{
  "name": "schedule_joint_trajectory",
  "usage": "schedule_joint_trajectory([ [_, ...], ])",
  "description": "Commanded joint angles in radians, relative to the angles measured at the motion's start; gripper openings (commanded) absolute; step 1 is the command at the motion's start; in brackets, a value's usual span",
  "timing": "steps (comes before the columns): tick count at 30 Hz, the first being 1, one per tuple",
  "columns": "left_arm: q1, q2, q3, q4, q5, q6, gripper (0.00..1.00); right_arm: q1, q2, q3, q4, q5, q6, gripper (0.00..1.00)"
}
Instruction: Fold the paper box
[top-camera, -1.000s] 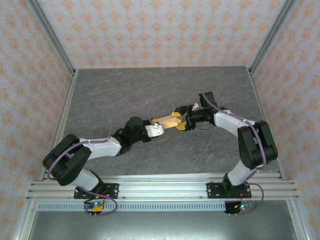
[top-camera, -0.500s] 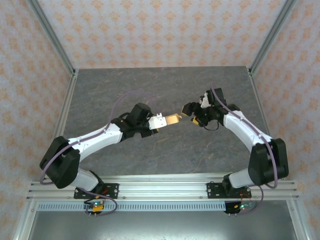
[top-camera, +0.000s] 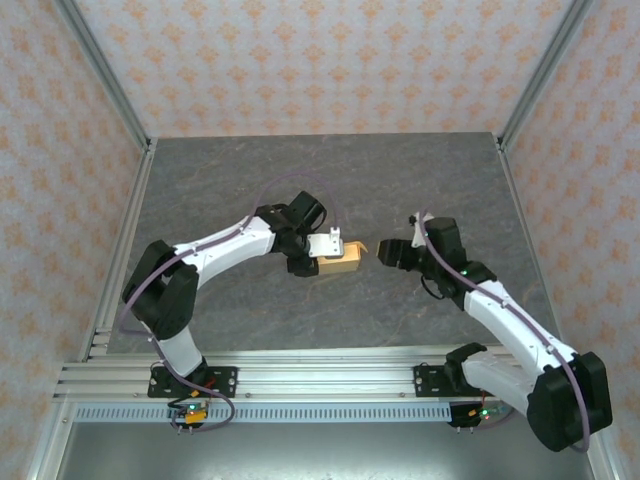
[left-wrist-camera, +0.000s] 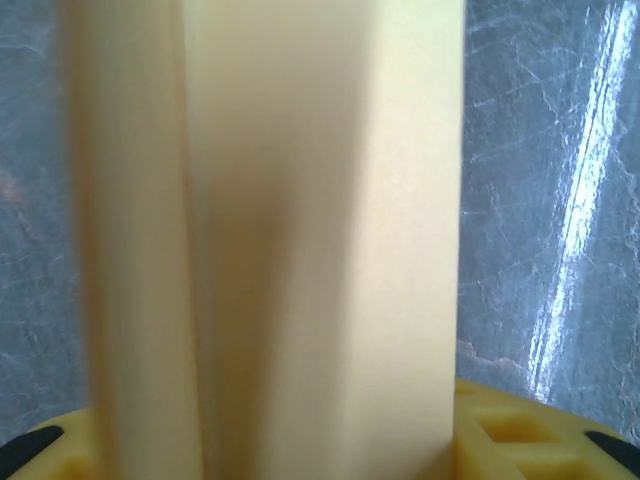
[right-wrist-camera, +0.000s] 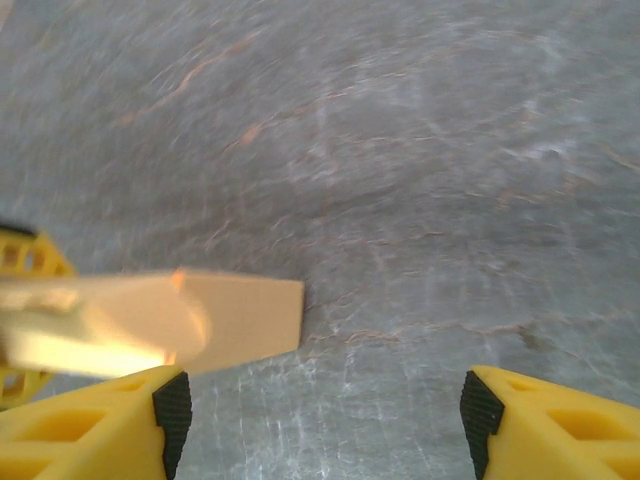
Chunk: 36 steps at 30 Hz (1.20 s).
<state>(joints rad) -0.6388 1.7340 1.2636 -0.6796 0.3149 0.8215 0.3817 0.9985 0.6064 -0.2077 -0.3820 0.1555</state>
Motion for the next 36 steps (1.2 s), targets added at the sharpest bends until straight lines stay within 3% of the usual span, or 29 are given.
schedule_joint_trajectory([
  [1, 0.012, 0.028, 0.029, -0.102, 0.023, 0.038, 0.51, 0.044, 0.002, -0.009, 0.145, -0.002, -0.169, 0.75],
  [5, 0.043, 0.012, 0.039, -0.067, 0.075, 0.019, 0.53, 0.047, 0.038, 0.003, 0.179, -0.044, -0.185, 0.73],
  [11, 0.051, -0.04, 0.013, -0.008, 0.104, 0.006, 0.54, 0.088, 0.133, 0.062, 0.156, -0.12, -0.231, 0.6],
  [16, 0.059, -0.048, 0.001, 0.005, 0.116, 0.016, 0.54, 0.106, 0.166, 0.082, 0.125, -0.129, -0.255, 0.59],
  [18, 0.059, -0.044, 0.0, 0.0, 0.123, 0.024, 0.54, 0.108, 0.17, 0.085, 0.123, -0.118, -0.251, 0.57],
  [23, 0.065, -0.034, -0.005, 0.015, 0.135, 0.031, 0.53, 0.123, 0.221, 0.13, 0.103, -0.056, -0.231, 0.39],
  [30, 0.082, -0.033, -0.029, 0.053, 0.147, 0.021, 0.52, 0.145, 0.28, 0.179, 0.054, 0.031, -0.204, 0.27],
  [36, 0.097, -0.045, -0.055, 0.146, 0.15, -0.063, 0.53, 0.147, 0.271, 0.218, -0.003, 0.117, -0.035, 0.16],
])
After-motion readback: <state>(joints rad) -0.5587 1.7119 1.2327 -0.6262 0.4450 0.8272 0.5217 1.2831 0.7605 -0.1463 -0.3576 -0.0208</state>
